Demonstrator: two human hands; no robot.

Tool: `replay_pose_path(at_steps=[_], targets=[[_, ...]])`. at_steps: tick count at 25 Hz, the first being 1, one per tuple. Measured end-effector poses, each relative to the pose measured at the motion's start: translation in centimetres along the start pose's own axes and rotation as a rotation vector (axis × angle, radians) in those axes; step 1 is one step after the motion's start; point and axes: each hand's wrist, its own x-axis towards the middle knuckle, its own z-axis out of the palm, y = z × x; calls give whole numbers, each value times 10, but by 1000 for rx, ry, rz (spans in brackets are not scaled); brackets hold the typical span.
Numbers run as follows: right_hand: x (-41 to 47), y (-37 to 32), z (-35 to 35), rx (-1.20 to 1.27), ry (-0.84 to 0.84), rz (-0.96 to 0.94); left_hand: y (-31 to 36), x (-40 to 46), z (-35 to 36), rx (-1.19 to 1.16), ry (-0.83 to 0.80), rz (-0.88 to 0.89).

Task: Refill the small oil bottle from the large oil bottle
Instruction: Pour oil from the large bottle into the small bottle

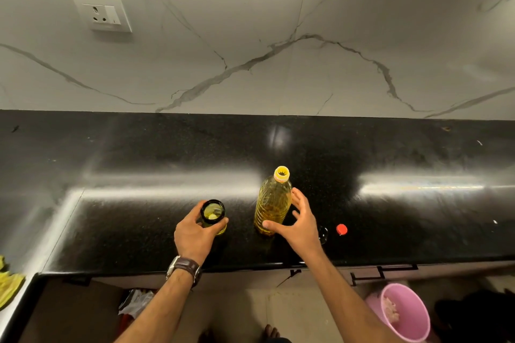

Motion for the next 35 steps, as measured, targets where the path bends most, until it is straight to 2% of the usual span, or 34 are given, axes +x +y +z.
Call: replay_pose_path(at_steps=[3, 11, 20, 29, 35], targets=[[10, -3, 15, 65, -10, 15, 1, 0, -1, 4, 1, 6], [21, -8, 18, 43, -30, -5, -3, 2, -1, 6, -14, 8], [18, -26, 3, -13, 61, -98, 1, 0, -4, -16, -30, 2], [31, -49, -15, -485, -63, -287, 2, 6, -4, 3, -24, -9], [32, -50, -9, -800, -30, -363, -4, 14, -2, 22, -37, -10]])
